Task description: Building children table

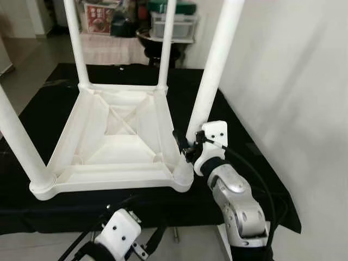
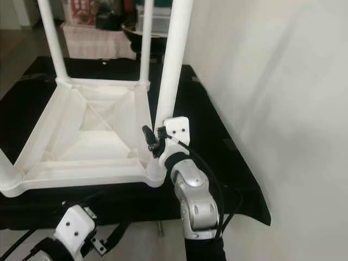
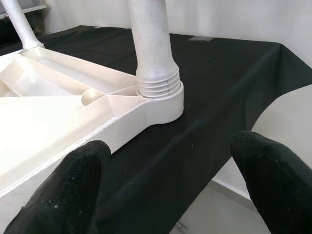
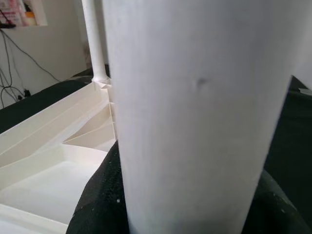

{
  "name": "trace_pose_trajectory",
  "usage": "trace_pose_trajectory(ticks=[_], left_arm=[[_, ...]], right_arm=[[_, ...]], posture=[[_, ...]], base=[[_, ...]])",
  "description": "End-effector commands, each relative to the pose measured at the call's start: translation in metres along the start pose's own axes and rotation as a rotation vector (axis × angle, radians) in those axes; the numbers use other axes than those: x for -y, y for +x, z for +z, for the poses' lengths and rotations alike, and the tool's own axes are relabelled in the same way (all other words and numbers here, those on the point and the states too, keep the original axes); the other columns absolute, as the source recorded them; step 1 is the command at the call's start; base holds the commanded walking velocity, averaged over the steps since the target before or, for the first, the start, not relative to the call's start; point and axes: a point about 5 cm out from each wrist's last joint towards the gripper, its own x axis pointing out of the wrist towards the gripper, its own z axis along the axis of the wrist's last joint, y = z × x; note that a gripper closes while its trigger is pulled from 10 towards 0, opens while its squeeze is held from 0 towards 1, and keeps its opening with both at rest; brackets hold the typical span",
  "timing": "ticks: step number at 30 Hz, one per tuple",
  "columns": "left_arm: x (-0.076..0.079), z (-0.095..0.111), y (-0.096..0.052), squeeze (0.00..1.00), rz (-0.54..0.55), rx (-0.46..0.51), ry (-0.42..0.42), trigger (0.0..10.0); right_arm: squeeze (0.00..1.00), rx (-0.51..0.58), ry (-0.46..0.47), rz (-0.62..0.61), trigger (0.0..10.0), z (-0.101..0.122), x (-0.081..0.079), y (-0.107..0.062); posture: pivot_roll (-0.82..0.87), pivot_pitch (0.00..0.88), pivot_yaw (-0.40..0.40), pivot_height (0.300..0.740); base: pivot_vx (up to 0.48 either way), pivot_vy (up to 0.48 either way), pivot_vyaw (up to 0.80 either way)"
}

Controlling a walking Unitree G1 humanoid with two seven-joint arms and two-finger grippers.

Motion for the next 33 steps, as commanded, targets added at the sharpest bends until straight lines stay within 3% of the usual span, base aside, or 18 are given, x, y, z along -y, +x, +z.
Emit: trace_pose_trajectory(ticks=[1,2,3,4,6,7,8,9,11,12,15,18,20,21,22,23,24,33], left_arm=[[0.001,-0.003,0.0,0.0,0.007,-0.01,-0.005,10.0],[0.001,-0.003,0.0,0.0,0.007,-0.01,-0.005,10.0],[0.0,-0.003,0.0,0.0,0.009,-0.009,-0.004,10.0],[0.0,-0.003,0.001,0.0,0.01,-0.009,-0.003,10.0],[0.0,-0.003,0.001,0.0,0.01,-0.009,-0.003,10.0],[0.001,-0.003,0.002,0.0,0.01,-0.008,-0.004,10.0],[0.001,-0.003,0.002,0.0,0.01,-0.008,-0.004,10.0],[0.001,-0.003,0.003,0.0,0.011,-0.006,-0.004,10.0],[0.001,-0.003,0.004,0.0,0.011,-0.004,-0.006,10.0],[0.001,-0.003,0.004,0.0,0.011,-0.004,-0.006,10.0],[0.002,-0.003,0.004,0.0,0.011,-0.001,-0.008,10.0],[0.002,-0.003,0.004,0.0,0.012,0.0,-0.008,10.0],[0.002,-0.003,0.004,0.0,0.012,0.0,-0.008,10.0],[0.002,-0.003,0.004,0.0,0.013,0.0,-0.008,10.0],[0.002,-0.002,0.003,0.0,0.015,0.0,-0.008,10.0],[0.002,-0.002,0.003,0.0,0.015,0.0,-0.008,10.0],[0.001,-0.002,0.002,0.0,0.016,0.0,-0.007,10.0],[0.002,-0.001,0.0,0.0,0.009,-0.006,-0.009,10.0]], right_arm=[[0.0,-0.117,0.021,-0.044,0.0,-0.021,0.003,0.0],[0.0,-0.117,0.021,-0.044,0.0,-0.021,0.003,0.0],[0.0,-0.123,0.027,-0.031,1.7,-0.019,-0.001,0.0],[0.0,-0.12,0.036,0.01,4.9,-0.017,-0.005,0.002],[0.0,-0.116,0.041,0.028,4.9,-0.015,-0.009,0.002],[0.0,-0.072,0.063,0.14,10.0,-0.007,-0.014,0.007],[0.0,-0.072,0.063,0.14,10.0,-0.007,-0.014,0.007],[1.0,-0.051,0.045,0.196,10.0,-0.001,-0.014,0.009],[1.0,-0.009,0.006,0.312,10.0,0.01,-0.011,0.013],[1.0,-0.009,0.006,0.312,10.0,0.01,-0.011,0.013],[1.0,0.03,-0.045,0.594,10.0,0.025,-0.001,0.018],[1.0,0.043,-0.137,0.736,10.0,0.034,0.006,0.02],[1.0,0.043,-0.137,0.736,10.0,0.034,0.006,0.02],[1.0,0.038,-0.157,0.809,10.0,0.036,0.008,0.019],[0.68,0.015,-0.158,0.877,10.0,0.037,0.012,0.019],[0.68,0.015,-0.158,0.877,10.0,0.037,0.012,0.019],[0.0,0.0,-0.168,0.944,10.0,0.038,0.016,0.018],[0.0,-0.043,-0.212,1.04,10.0,0.039,0.029,0.026]], posture=[[0.05,0.126,-0.1,0.74],[0.05,0.126,-0.1,0.74],[0.05,0.127,-0.1,0.74],[0.05,0.125,-0.1,0.74],[0.05,0.125,-0.1,0.74],[0.04,0.121,-0.1,0.74],[0.04,0.121,-0.1,0.74],[0.03,0.12,-0.104,0.74],[0.03,0.119,-0.103,0.74],[0.03,0.119,-0.103,0.74],[0.04,0.118,-0.106,0.74],[0.04,0.121,-0.107,0.74],[0.04,0.121,-0.107,0.74],[0.05,0.128,-0.103,0.74],[0.07,0.132,-0.102,0.74],[0.07,0.132,-0.102,0.74],[0.07,0.134,-0.101,0.74],[0.09,0.143,-0.096,0.74]], base=[[0.0,0.0,0.0],[0.0,0.0,0.0],[0.0,0.0,0.0],[0.0,0.0,0.0],[0.0,0.0,0.0],[0.0,0.0,0.0],[0.0,0.0,0.0],[0.0,0.0,0.0],[0.0,0.0,0.0],[0.0,0.0,0.0],[0.0,0.0,0.0],[0.0,0.0,0.0],[0.0,0.0,0.0],[0.0,0.0,0.0],[0.0,0.0,0.0],[0.0,0.0,0.0],[0.0,0.0,0.0],[0.0,0.0,0.0]])
